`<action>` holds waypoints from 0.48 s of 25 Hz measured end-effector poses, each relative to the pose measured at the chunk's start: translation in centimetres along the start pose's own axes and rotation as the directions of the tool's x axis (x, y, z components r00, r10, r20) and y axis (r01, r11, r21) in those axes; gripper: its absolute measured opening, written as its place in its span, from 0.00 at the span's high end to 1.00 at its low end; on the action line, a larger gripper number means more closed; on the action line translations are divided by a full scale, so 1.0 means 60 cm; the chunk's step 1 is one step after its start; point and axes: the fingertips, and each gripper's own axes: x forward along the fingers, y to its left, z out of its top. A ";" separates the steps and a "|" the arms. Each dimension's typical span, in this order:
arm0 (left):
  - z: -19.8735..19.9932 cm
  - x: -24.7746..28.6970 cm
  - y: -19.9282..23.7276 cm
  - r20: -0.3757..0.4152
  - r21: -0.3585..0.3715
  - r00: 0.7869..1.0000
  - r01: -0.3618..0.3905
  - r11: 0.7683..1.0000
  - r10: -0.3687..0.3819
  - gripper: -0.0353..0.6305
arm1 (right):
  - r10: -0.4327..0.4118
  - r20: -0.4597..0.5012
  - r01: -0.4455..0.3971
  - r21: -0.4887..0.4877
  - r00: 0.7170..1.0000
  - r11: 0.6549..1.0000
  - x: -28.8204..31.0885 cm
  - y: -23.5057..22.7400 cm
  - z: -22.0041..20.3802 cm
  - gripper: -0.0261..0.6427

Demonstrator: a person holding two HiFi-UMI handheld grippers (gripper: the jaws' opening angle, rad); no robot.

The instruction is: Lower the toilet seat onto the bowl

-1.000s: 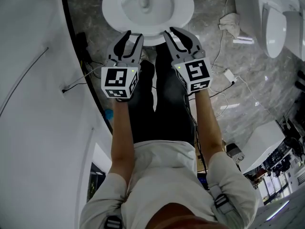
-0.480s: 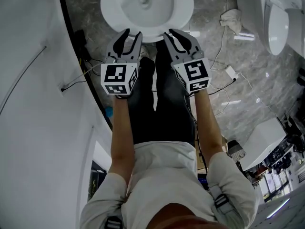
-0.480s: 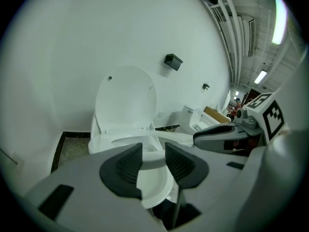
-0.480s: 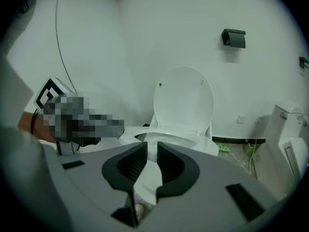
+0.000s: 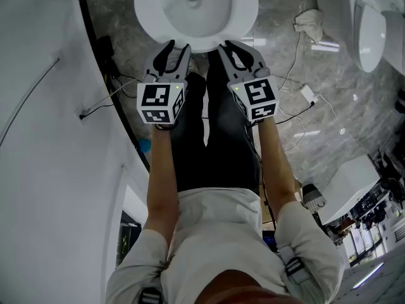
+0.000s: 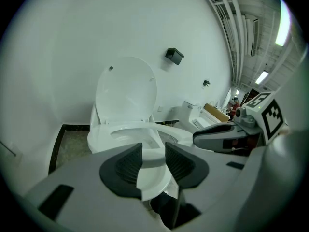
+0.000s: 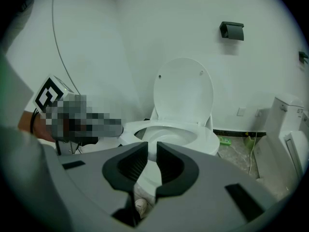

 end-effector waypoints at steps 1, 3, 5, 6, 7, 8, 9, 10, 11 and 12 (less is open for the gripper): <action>-0.004 0.001 0.000 -0.005 0.000 1.000 0.001 1.000 -0.001 0.71 | 0.000 -0.004 0.000 0.002 1.000 1.000 0.001 0.000 -0.004 0.85; -0.013 0.002 -0.001 -0.014 -0.002 1.000 0.004 1.000 -0.004 0.71 | -0.001 -0.013 0.001 0.005 1.000 1.000 0.003 0.001 -0.013 0.86; -0.022 0.003 0.000 -0.021 -0.005 1.000 0.007 1.000 -0.007 0.71 | -0.002 -0.022 0.003 0.009 1.000 1.000 0.005 0.003 -0.023 0.86; -0.027 0.004 0.001 -0.025 -0.006 1.000 0.008 1.000 -0.008 0.71 | -0.003 -0.026 0.003 0.011 1.000 1.000 0.007 0.004 -0.027 0.86; -0.032 0.006 0.001 -0.029 -0.007 1.000 0.009 1.000 -0.009 0.71 | -0.004 -0.030 0.004 0.014 1.000 1.000 0.009 0.004 -0.032 0.86; -0.036 0.007 0.001 -0.033 -0.008 0.999 0.009 1.000 -0.009 0.71 | -0.004 -0.033 0.005 0.018 0.999 1.000 0.010 0.004 -0.037 0.86; -0.040 0.009 0.001 -0.038 -0.010 0.999 0.008 1.000 -0.009 0.71 | -0.005 -0.037 0.005 0.022 0.999 1.000 0.012 0.003 -0.041 0.86; -0.045 0.011 0.001 -0.043 -0.011 0.999 0.008 1.000 -0.008 0.71 | -0.005 -0.041 0.006 0.026 0.999 1.000 0.013 0.003 -0.046 0.86; -0.050 0.013 0.001 -0.049 -0.013 0.999 0.008 1.000 -0.008 0.71 | -0.005 -0.045 0.007 0.030 0.999 1.000 0.014 0.002 -0.051 0.86; -0.055 0.014 0.002 -0.054 -0.014 0.998 0.008 1.000 -0.009 0.71 | -0.006 -0.049 0.007 0.035 0.999 0.999 0.016 0.002 -0.057 0.86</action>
